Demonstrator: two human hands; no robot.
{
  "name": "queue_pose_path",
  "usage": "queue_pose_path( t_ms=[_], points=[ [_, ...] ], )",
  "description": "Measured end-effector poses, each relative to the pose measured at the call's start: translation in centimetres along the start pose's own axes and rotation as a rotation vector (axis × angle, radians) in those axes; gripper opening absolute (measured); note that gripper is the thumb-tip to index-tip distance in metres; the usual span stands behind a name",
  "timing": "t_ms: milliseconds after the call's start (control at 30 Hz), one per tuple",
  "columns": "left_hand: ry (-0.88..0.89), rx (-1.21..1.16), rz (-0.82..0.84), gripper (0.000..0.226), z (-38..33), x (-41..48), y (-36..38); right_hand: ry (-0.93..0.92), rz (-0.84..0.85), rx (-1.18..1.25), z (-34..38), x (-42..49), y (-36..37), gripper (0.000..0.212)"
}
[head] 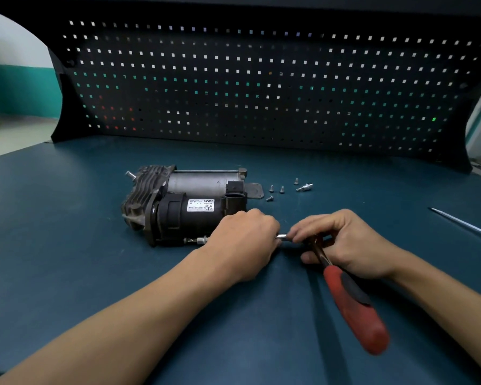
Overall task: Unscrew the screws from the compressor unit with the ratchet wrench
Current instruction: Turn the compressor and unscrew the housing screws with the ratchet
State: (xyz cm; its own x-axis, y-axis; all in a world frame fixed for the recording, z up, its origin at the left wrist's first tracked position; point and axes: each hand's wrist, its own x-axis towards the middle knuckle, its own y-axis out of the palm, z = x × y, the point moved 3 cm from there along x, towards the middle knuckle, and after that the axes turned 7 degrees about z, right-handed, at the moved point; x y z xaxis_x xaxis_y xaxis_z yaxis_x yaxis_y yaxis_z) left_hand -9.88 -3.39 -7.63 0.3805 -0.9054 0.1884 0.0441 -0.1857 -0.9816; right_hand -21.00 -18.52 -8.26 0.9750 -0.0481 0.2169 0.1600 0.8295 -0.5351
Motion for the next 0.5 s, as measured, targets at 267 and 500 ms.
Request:
queue_pose_path(
  t_ms=[267, 500],
  points=[
    [-0.017, -0.117, 0.019, 0.024, 0.29, -0.05, -0.17, 0.175, 0.015, 0.116, -0.74, 0.13, 0.18, 0.052],
    [-0.029, -0.154, 0.049, 0.026, 0.32, 0.03, -0.08, 0.206, -0.026, 0.145, -0.9, 0.25, 0.19, 0.041]
  ],
)
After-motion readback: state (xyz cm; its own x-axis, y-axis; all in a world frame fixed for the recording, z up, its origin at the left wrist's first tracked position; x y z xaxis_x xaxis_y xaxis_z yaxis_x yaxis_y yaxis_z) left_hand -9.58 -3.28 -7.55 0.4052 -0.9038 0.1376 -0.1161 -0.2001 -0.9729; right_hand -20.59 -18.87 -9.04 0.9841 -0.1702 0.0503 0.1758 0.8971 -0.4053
